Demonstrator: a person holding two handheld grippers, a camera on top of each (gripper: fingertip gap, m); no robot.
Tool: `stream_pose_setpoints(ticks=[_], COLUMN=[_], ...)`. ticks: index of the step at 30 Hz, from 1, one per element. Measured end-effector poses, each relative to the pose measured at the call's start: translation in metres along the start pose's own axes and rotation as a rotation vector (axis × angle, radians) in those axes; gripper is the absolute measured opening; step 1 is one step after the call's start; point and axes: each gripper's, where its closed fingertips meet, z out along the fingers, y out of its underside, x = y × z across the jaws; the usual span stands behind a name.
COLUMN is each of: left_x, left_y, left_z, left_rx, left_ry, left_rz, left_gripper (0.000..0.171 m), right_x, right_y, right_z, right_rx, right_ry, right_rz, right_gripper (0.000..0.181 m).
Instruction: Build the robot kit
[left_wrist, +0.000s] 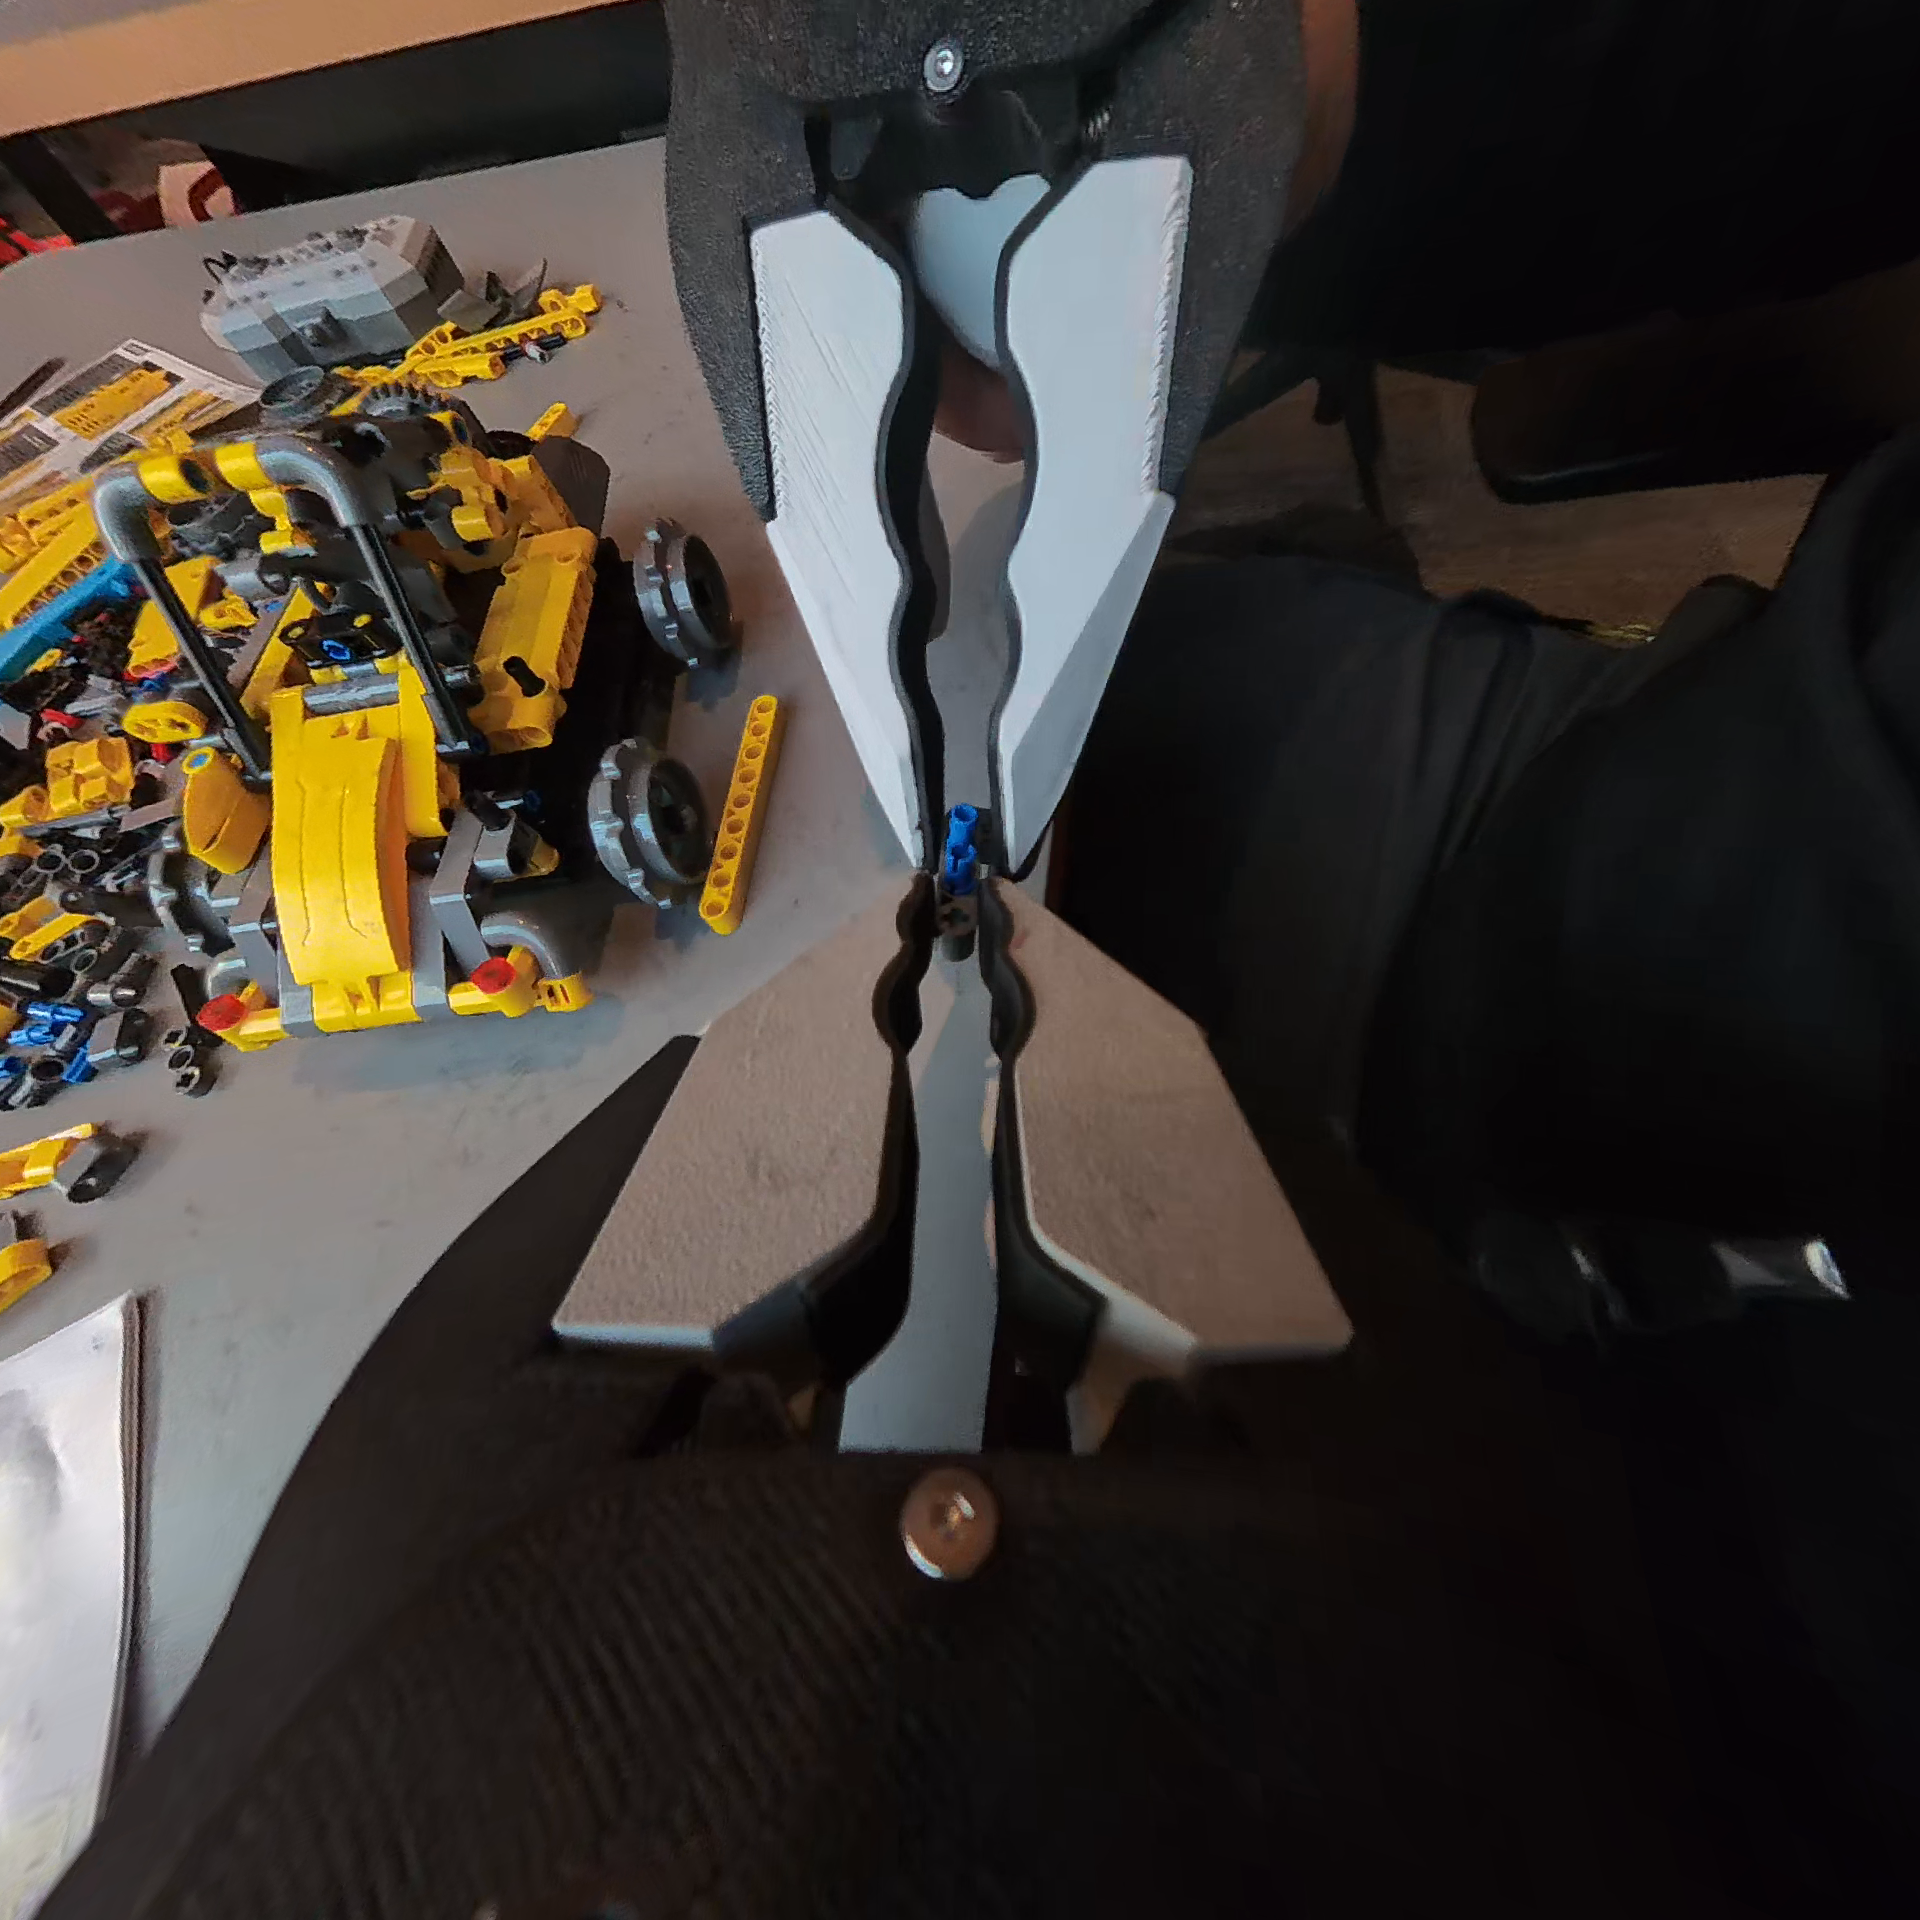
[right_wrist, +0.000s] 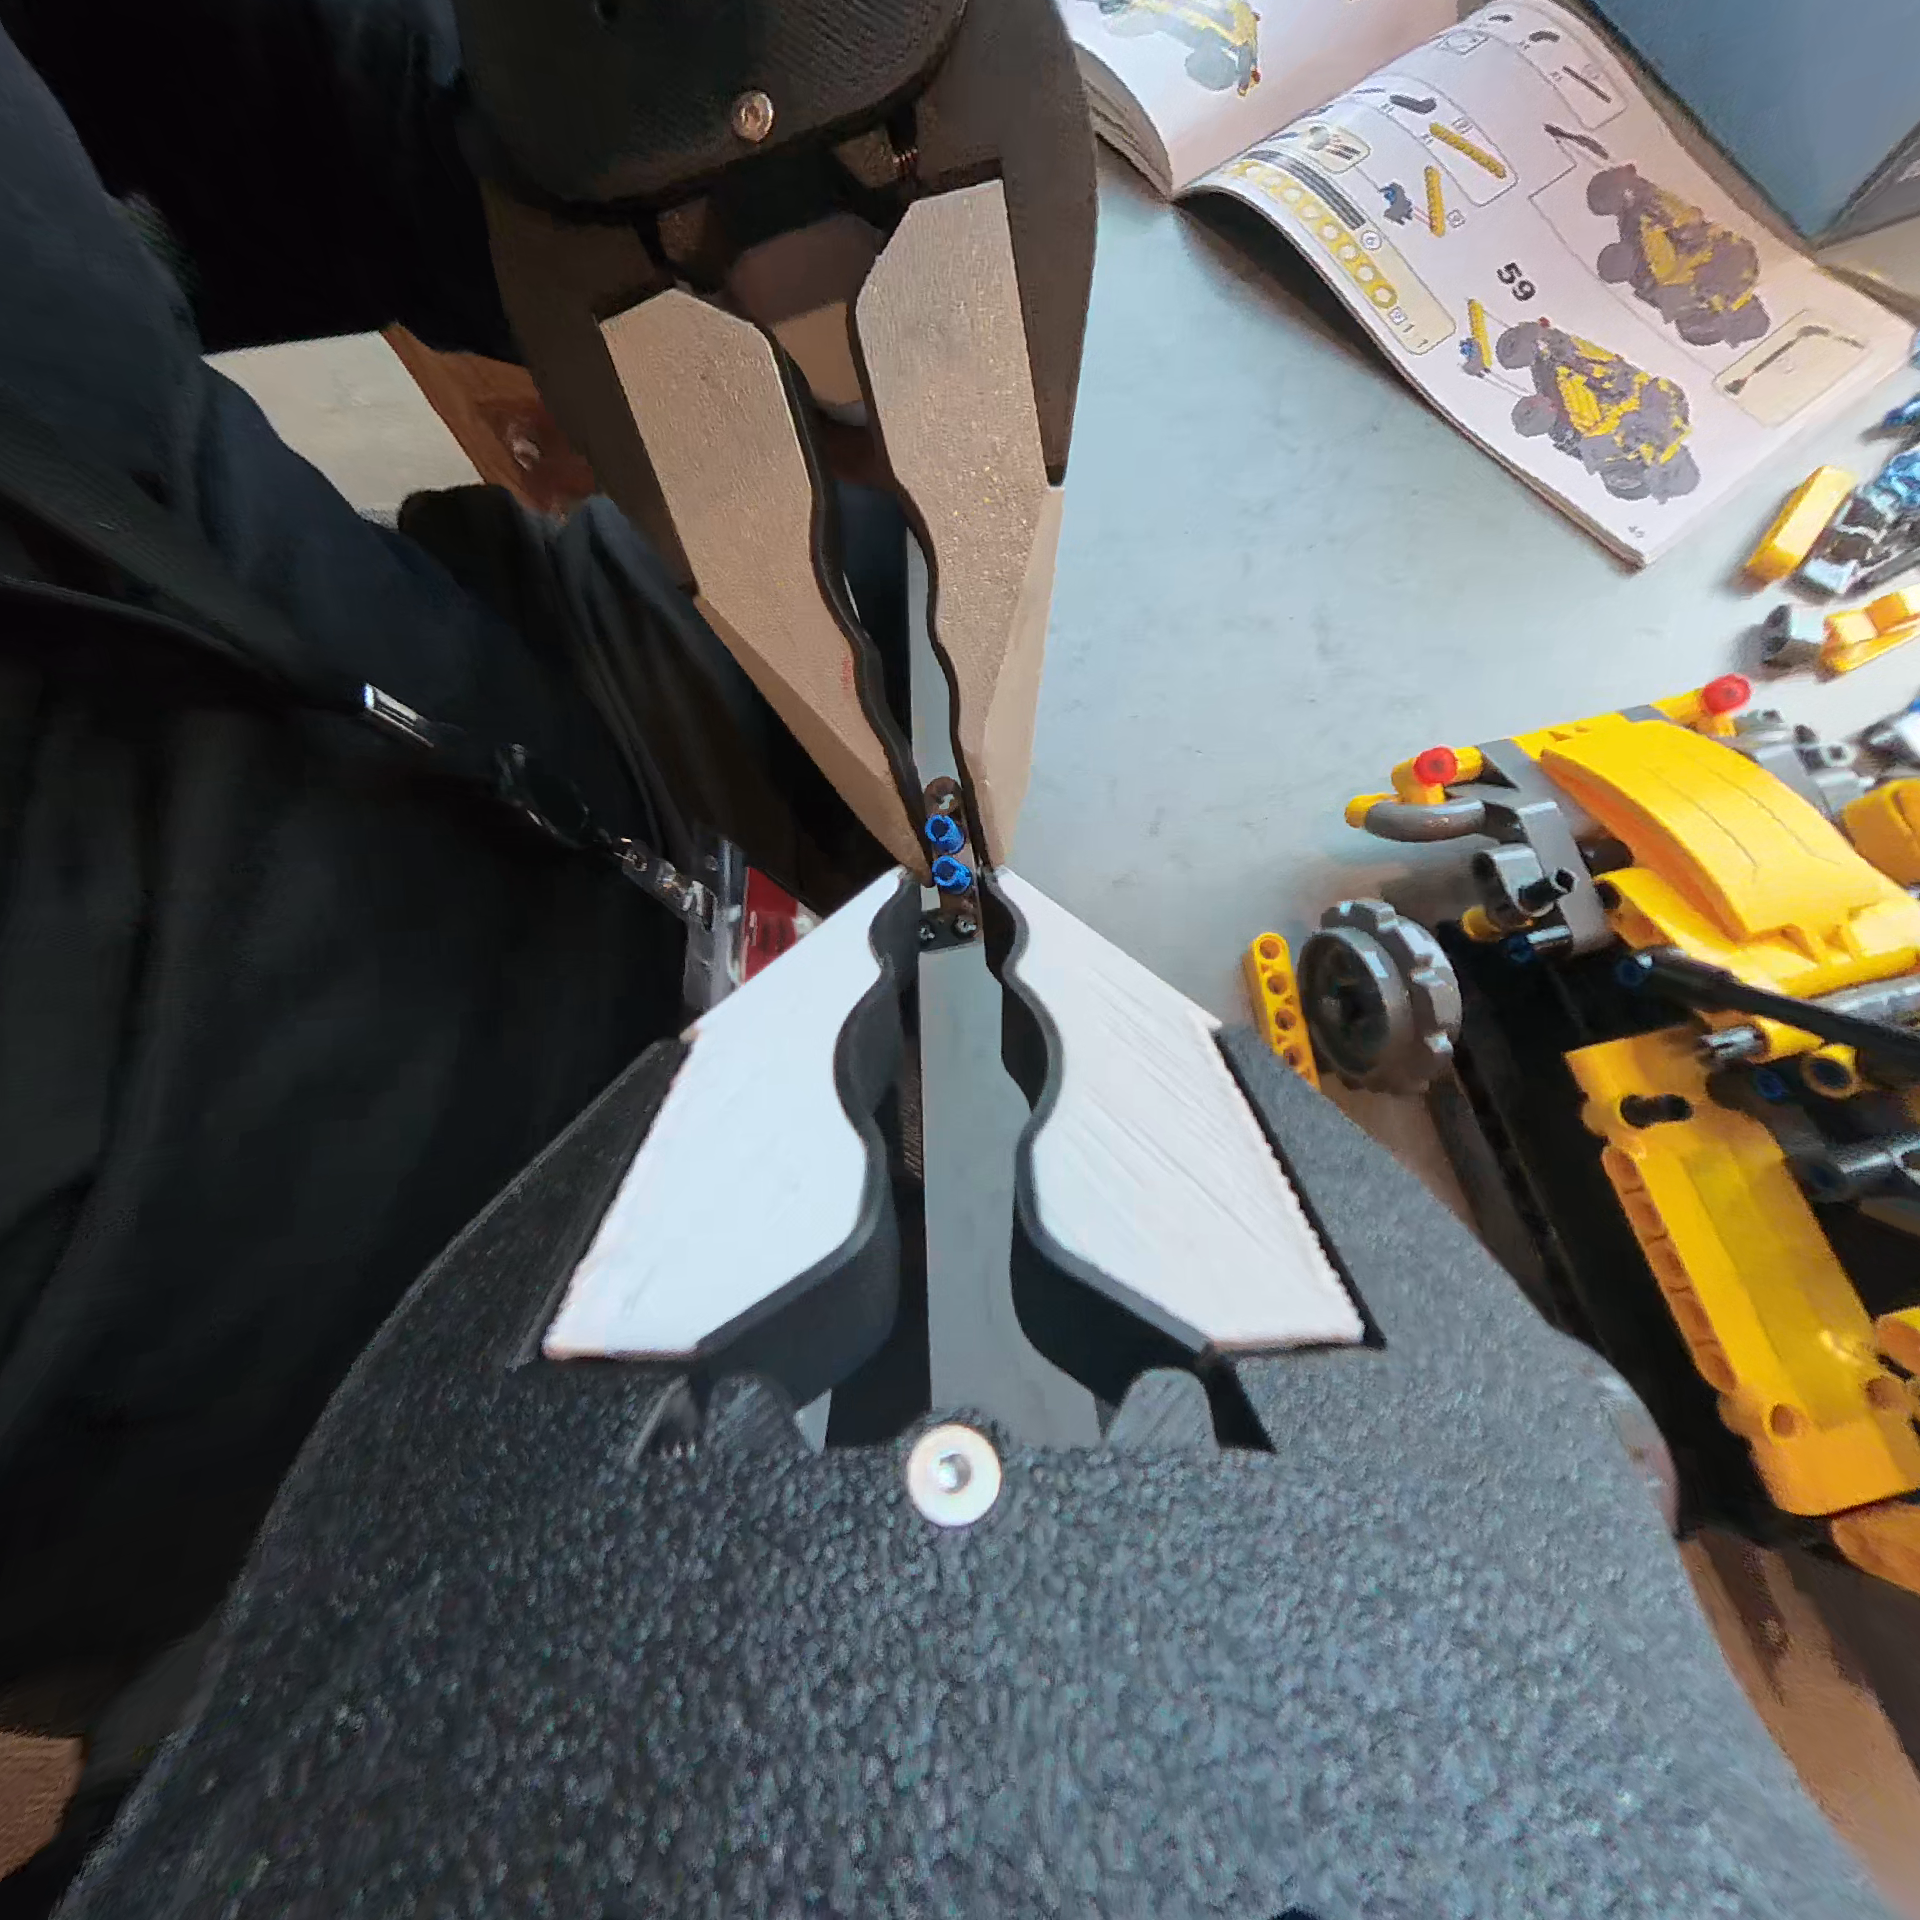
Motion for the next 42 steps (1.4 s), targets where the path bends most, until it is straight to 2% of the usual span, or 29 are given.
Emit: stream_pose_setpoints(ticks=[5, 10, 14, 18, 21, 22, 24, 27, 30, 32, 35, 38, 42], left_x=[-0.004, -0.006, -0.012, -0.034, -0.046, -0.049, -0.048, -0.050, -0.047, -0.041, -0.044, -0.045, -0.044], left_y=[-0.007, -0.009, -0.005, 0.004, 0.007, 0.009, 0.009, 0.012, 0.011, -0.002, -0.017, 0.003, 0.008], left_z=[0.007, 0.009, 0.012, 0.016, 0.029, 0.033, 0.039, 0.041, 0.044, 0.052, 0.067, 0.074, 0.074], left_rx=[0.016, 0.018, -0.013, -0.073, -0.139, -0.165, -0.184, -0.230, -0.241, -0.226, -0.304, -0.475, -0.498], left_ry=[0.051, 0.065, 0.059, -0.017, -0.021, -0.032, -0.023, -0.062, -0.044, -0.005, -0.011, 0.042, 0.048], left_rz=[-0.111, -0.147, -0.186, -0.150, -0.139, -0.117, -0.078, -0.014, -0.022, -0.028, 0.066, 0.011, -0.009], left_gripper=[0.006, 0.007, 0.017, 0.017, 0.026, 0.017, 0.015, 0.010, 0.016, 0.020, 0.023, 0.023, 0.009], right_x=[0.006, 0.012, 0.023, 0.046, 0.059, 0.060, 0.063, 0.063, 0.064, 0.063, 0.060, 0.055, 0.050], right_y=[0.002, 0.006, 0.012, 0.032, 0.045, 0.047, 0.051, 0.059, 0.063, 0.064, 0.062, 0.060, 0.060], right_z=[-0.010, -0.026, -0.039, -0.054, -0.061, -0.062, -0.064, -0.067, -0.070, -0.070, -0.072, -0.079, -0.092], right_rx=[0.053, 0.102, 0.147, 0.116, 0.091, 0.084, 0.071, 0.044, 0.058, 0.072, 0.093, 0.107, 0.134], right_ry=[-0.003, 0.031, 0.048, 0.100, 0.114, 0.110, 0.119, 0.114, 0.099, 0.095, 0.101, 0.119, 0.143], right_rz=[0.098, 0.156, 0.242, 0.338, 0.388, 0.396, 0.390, 0.395, 0.425, 0.429, 0.425, 0.415, 0.411], right_gripper=[0.008, 0.008, 0.008, 0.008, 0.008, 0.008, 0.008, 0.008, 0.008, 0.008, 0.008, 0.008, 0.007])
